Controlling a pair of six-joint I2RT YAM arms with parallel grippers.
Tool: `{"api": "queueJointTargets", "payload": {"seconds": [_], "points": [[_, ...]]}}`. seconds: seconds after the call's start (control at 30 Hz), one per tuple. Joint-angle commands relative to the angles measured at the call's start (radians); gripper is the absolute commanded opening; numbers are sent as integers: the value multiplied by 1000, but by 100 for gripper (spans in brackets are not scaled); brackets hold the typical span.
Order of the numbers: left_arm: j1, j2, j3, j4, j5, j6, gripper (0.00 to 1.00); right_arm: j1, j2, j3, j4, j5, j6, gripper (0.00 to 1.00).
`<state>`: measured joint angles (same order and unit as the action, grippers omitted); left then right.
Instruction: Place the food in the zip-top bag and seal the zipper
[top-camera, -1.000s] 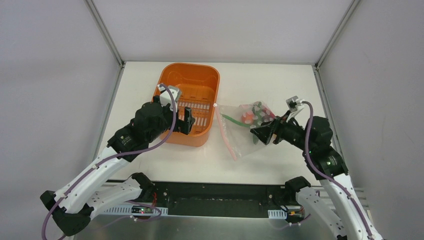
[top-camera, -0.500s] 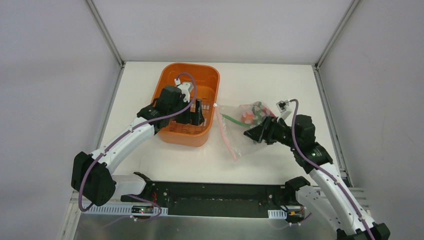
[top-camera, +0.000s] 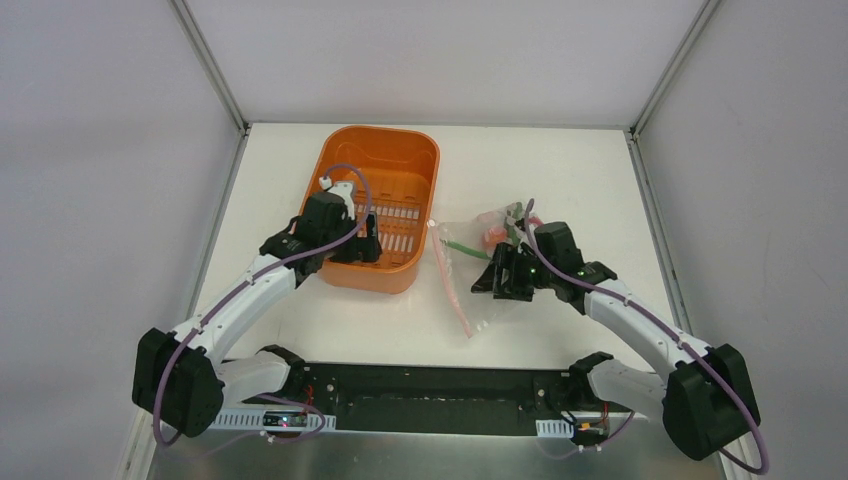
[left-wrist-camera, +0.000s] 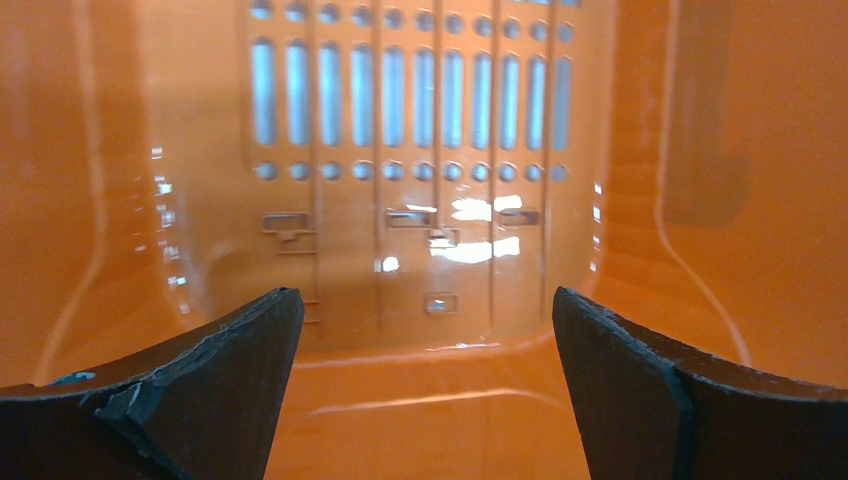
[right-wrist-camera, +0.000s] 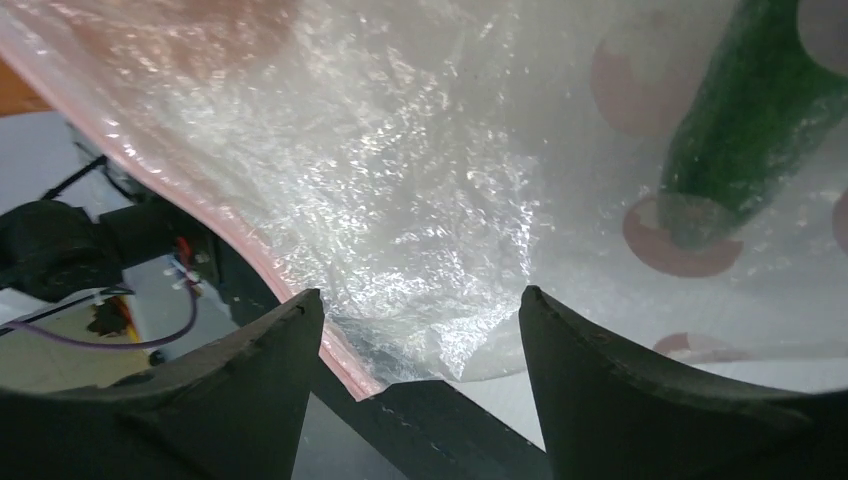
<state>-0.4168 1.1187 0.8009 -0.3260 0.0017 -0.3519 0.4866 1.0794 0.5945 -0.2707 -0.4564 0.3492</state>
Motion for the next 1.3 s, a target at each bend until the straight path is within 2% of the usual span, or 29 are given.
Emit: {"api": "queueJointTargets", "payload": {"seconds": [0.0, 0.2, 0.33, 0.43, 0.57, 0.73, 0.97, 1.07, 1.27], "points": [[72, -52, -24, -42, -56, 16, 99, 39, -28, 39, -165, 156, -38, 75], [144, -84, 6, -115, -102, 68, 99, 41, -102, 120, -238, 298, -50, 78], [159, -130, 9, -143, -129, 89, 99, 41, -159, 157, -252, 284, -59, 79], [159, -180, 17, -143, -78, 91, 99, 41, -237, 136, -169, 220, -43, 79], [159, -263, 40, -154, -12, 81, 99, 40, -344, 86, -64, 234, -12, 79], [159, -359, 99, -185, 30, 60, 99, 39, -447, 65, -12, 496, 24, 84], [159, -442, 161, -199, -7, -22, 99, 39, -542, 99, 28, 881, -40, 96], [159, -497, 152, -194, -45, -22, 99, 39, -563, 107, 41, 933, -59, 98], [159, -585, 120, -183, -110, -29, 99, 40, -593, 110, 12, 913, -2, 100]]}}
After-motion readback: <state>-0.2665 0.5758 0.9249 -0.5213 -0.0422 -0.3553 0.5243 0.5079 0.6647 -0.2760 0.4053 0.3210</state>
